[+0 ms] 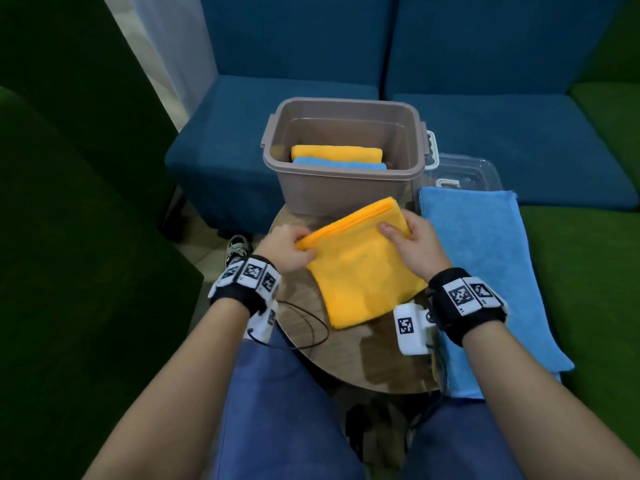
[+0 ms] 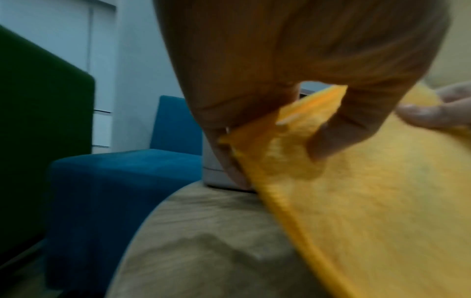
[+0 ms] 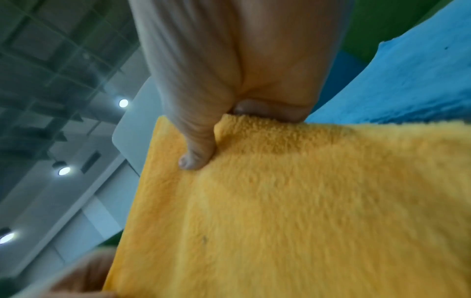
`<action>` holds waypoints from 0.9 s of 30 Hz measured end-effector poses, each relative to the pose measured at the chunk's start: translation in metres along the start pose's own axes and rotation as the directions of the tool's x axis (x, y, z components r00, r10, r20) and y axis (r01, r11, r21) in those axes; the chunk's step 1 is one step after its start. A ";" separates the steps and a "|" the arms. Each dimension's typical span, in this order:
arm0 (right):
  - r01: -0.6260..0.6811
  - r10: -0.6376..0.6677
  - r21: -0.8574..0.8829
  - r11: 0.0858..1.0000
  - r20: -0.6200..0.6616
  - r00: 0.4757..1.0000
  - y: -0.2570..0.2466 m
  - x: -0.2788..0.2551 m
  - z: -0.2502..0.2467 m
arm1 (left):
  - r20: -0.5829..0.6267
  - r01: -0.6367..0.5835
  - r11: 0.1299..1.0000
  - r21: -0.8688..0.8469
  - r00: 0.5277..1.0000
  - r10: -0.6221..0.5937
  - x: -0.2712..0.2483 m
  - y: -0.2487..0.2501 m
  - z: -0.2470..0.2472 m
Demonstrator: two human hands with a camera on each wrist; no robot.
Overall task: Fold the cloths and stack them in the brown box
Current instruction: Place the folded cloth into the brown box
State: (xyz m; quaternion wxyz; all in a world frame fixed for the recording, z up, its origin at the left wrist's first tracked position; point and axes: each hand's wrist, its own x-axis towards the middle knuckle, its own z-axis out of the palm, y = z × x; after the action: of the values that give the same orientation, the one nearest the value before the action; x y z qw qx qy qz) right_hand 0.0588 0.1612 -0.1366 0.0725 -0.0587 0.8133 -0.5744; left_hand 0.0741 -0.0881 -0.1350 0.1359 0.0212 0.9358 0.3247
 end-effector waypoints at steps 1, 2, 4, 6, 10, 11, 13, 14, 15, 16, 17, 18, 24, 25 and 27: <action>0.003 -0.003 0.018 1.000 -0.031 1.000 -0.003 0.000 -0.001 | -0.073 -0.007 0.998 -0.057 0.997 0.003 0.001 -0.004 -0.006; 0.012 -0.011 0.019 1.000 -0.058 0.998 -0.005 0.001 -0.002 | -0.171 -0.046 0.994 -0.103 0.985 0.028 0.003 -0.006 -0.012; 0.076 -0.076 -0.004 0.997 -0.147 0.986 -0.013 0.002 -0.003 | -0.357 -0.181 0.964 -0.197 0.929 0.101 0.006 -0.003 -0.024; 0.173 -0.172 -0.018 0.985 -0.246 0.954 -0.022 0.003 -0.004 | -0.445 -0.312 0.891 -0.329 0.884 0.145 0.006 0.007 -0.036; 0.169 -0.193 -0.153 0.974 -0.155 0.969 -0.019 -0.010 -0.005 | -0.317 -0.257 0.895 -0.364 0.938 0.140 0.000 0.003 -0.033; 0.105 -0.120 -0.235 0.966 -0.049 0.992 -0.008 -0.014 -0.005 | -0.236 -0.183 0.929 -0.320 0.966 0.109 -0.002 -0.005 -0.025; -0.003 0.094 -0.461 0.887 0.174 0.980 0.015 -0.025 -0.003 | -0.017 -0.021 0.989 -0.145 1.000 0.018 -0.004 -0.029 -0.003; -0.027 0.199 -0.545 0.838 0.260 0.945 0.024 -0.031 -0.002 | 0.095 0.020 0.998 -0.062 0.995 -0.014 -0.008 -0.039 0.007; -0.039 0.272 -0.595 0.803 0.307 0.912 0.030 -0.038 0.001 | 0.170 0.030 0.999 -0.028 0.985 -0.025 -0.011 -0.048 0.016; -0.054 0.306 -0.611 0.790 0.316 0.898 0.032 -0.044 0.003 | 0.207 0.036 0.998 -0.053 0.978 -0.025 -0.014 -0.054 0.023; -0.077 0.316 -0.605 0.793 0.301 0.900 0.035 -0.049 0.005 | 0.212 0.043 0.993 -0.106 0.977 -0.019 -0.018 -0.057 0.026; -0.096 0.312 -0.588 0.803 0.278 0.908 0.037 -0.051 0.006 | 0.203 0.047 0.989 -0.139 0.979 -0.018 -0.020 -0.059 0.028; -0.145 0.256 -0.539 0.830 0.137 0.957 0.049 -0.057 0.015 | 0.050 0.044 0.980 -0.192 0.998 -0.034 -0.016 -0.053 0.037; -0.169 0.254 -0.551 0.817 0.081 0.964 0.050 -0.057 0.018 | 0.012 0.048 0.984 -0.174 0.999 -0.047 -0.015 -0.050 0.039; -0.229 0.272 -0.588 0.776 -0.016 0.962 0.050 -0.057 0.026 | -0.056 0.066 0.994 -0.088 0.996 -0.071 -0.012 -0.041 0.043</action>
State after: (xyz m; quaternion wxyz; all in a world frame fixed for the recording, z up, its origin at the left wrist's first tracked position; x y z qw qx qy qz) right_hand 0.1193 0.1644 -0.1897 0.1548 0.0107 0.9476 -0.2791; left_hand 0.0992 -0.0960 -0.1902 0.1200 -0.0263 0.9248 0.3602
